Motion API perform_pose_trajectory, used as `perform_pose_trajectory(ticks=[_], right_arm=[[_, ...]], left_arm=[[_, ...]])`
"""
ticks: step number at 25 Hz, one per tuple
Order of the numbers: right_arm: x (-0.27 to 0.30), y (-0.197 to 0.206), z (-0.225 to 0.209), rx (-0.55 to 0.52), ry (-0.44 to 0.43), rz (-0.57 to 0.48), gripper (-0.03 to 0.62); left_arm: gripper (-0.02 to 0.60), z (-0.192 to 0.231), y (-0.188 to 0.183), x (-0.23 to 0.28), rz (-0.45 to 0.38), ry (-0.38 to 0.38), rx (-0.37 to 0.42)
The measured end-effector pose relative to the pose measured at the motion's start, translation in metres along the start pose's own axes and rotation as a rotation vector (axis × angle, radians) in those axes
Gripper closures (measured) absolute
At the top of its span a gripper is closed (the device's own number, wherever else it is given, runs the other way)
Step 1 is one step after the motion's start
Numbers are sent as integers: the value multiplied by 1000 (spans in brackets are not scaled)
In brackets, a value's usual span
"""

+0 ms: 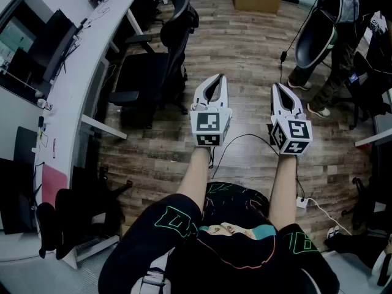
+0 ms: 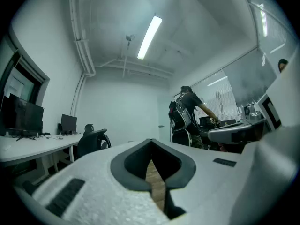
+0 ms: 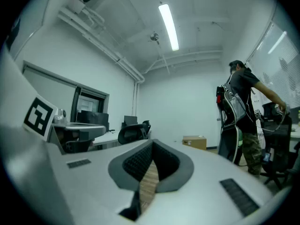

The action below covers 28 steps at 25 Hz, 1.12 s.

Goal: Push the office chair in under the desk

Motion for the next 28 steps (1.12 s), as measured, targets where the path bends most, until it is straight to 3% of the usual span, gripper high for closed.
perform_pose_trajectory(ticks=[7,14,21,28], right_arm=[[3,3,-14,33,23,-17,589],[3,18,-24,65,39,52,589],[21,38,-7,93,-74,102,589],[62,52,-28,87,-40,112,589]], left_arm=[[574,-8,8,9,20,2,-9],[574,-13,14,6,47,-8,-8],[574,6,24,4,77,-51,-8],[574,27,48,50,86,-28,-25]])
Point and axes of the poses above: the fingertips, and each gripper's own axes: x forward along the fingers, z to its left, y out of its underside, the point moved 8 cm from there along -x, backward along the fingers, and after that the axes turned 10 degrees about -z, right-handed, at the moved point
